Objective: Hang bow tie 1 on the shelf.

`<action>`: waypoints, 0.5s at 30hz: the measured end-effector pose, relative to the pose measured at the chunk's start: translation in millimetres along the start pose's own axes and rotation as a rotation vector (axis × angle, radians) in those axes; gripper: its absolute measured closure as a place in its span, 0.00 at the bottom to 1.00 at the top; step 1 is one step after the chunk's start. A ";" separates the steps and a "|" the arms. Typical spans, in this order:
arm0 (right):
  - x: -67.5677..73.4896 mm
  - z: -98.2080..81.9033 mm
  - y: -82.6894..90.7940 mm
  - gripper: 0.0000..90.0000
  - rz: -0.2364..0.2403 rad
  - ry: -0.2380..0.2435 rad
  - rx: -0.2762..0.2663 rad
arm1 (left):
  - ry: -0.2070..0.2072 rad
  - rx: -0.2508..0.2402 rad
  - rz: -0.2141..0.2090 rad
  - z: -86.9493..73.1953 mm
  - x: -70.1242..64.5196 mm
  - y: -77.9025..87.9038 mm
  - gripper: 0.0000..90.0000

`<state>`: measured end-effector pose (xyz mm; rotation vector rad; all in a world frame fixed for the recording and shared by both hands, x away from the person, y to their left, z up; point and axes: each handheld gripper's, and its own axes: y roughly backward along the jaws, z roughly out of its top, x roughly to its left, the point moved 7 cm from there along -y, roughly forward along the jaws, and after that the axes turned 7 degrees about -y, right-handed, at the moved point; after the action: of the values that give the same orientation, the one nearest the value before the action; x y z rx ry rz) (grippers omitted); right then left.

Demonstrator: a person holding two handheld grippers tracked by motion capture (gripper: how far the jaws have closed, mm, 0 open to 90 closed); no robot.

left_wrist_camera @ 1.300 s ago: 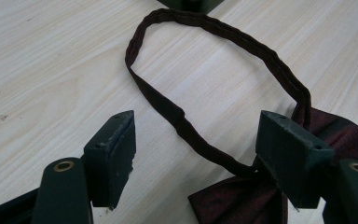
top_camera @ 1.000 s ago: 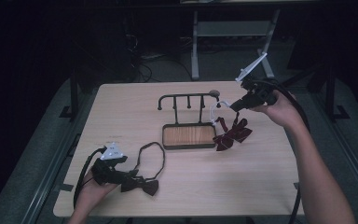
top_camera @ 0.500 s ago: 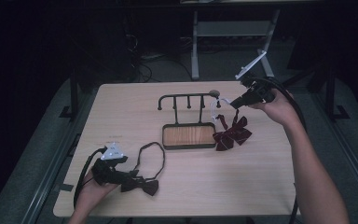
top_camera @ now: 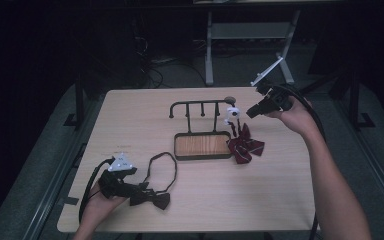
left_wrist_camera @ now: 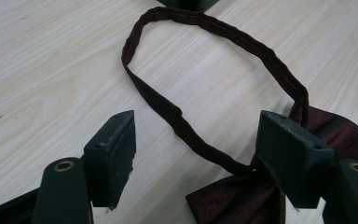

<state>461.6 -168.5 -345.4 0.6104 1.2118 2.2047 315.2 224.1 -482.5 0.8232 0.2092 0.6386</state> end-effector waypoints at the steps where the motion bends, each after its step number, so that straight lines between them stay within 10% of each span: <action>1: 0.0 0.0 0.0 0.91 0.000 0.000 0.000 | 0.000 0.000 0.000 0.0 0.0 0.0 0.33; 15: 2.9 -15.3 -7.3 0.84 0.062 0.006 0.009 | 0.000 0.007 -0.003 -0.3 -0.9 -0.6 0.33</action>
<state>451.8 -172.8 -358.9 0.6535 1.2224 2.2544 314.7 223.5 -483.2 0.8294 0.2134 0.6351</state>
